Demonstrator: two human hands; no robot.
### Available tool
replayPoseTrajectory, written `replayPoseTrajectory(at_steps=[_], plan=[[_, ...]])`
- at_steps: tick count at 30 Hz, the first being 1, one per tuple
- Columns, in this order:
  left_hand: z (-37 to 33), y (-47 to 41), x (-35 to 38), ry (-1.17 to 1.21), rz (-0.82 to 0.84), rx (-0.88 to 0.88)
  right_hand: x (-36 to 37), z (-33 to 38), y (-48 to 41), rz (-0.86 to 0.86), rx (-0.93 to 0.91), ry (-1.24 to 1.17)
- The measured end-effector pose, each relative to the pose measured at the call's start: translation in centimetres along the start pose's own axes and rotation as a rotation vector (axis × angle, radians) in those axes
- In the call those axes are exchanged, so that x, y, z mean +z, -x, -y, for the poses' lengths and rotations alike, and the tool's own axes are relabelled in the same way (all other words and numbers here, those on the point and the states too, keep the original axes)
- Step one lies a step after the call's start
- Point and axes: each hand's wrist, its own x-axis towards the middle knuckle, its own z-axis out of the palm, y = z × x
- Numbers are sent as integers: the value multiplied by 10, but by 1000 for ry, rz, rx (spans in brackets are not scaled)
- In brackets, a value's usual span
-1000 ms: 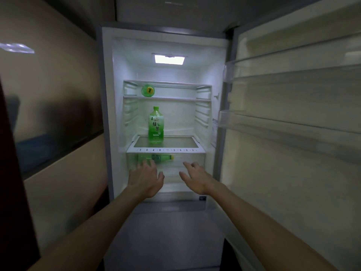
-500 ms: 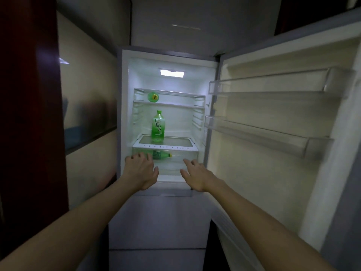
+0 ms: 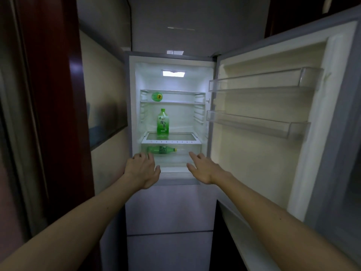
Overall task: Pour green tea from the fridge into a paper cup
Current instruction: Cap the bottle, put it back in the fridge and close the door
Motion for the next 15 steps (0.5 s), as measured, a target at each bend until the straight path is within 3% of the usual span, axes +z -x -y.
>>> replayPoseTrajectory(at_steps=[15], plan=[[10,85,-35,77,96,-55,7,37,86,-93,-7,25]])
